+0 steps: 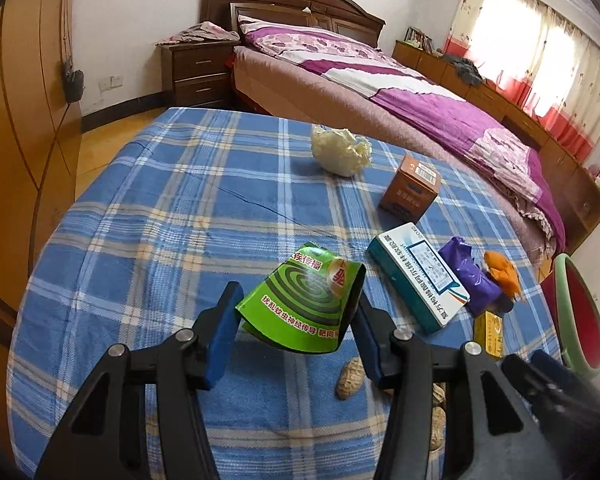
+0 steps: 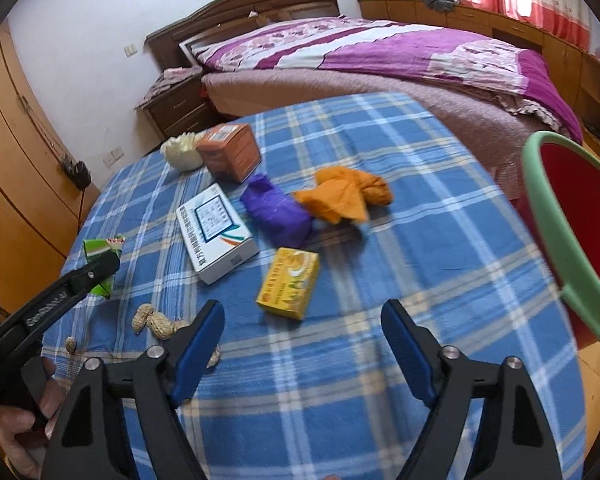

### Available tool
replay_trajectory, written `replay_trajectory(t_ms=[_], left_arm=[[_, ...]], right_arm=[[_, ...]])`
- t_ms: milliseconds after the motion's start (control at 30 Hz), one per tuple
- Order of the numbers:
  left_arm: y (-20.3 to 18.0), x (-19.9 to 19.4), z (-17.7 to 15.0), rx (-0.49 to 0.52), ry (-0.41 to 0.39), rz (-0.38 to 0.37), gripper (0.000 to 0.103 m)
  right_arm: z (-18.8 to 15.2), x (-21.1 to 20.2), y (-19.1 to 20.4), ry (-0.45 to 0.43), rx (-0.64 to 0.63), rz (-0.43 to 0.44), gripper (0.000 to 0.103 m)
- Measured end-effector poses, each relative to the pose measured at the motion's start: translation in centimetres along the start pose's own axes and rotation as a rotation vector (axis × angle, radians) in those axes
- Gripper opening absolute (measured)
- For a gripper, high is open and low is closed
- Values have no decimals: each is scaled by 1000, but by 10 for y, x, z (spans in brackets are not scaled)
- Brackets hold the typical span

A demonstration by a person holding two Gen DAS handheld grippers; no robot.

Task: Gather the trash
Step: 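Grasp the green coil packet with the left tool while the right tool grasps the small yellow box, then carry the green packet and yellow box over the red bucket with both tools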

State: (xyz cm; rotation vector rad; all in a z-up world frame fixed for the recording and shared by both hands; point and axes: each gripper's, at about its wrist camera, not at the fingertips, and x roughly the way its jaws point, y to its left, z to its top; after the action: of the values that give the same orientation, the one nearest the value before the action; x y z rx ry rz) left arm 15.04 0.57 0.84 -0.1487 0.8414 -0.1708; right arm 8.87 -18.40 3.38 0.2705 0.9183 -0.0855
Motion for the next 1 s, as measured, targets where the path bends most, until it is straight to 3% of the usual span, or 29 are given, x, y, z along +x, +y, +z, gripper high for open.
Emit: replay_trajectory(t_ms=[267,467,600,1000], left_arm=[[-1,3,2,14,-3,-36,54],[-5,7,1,26,22,-58,54],[-10,1,-3,32,14,-64,54],[-31,-39,-15,58,-37,-63,54]], right_arm=[[3,24,11,17,-9,-42,60],[5,25,12,-2,-12,-78,30],[3,21,8,9,-8,-56,29],[-4,-37,0,-101,-16,-64,29]])
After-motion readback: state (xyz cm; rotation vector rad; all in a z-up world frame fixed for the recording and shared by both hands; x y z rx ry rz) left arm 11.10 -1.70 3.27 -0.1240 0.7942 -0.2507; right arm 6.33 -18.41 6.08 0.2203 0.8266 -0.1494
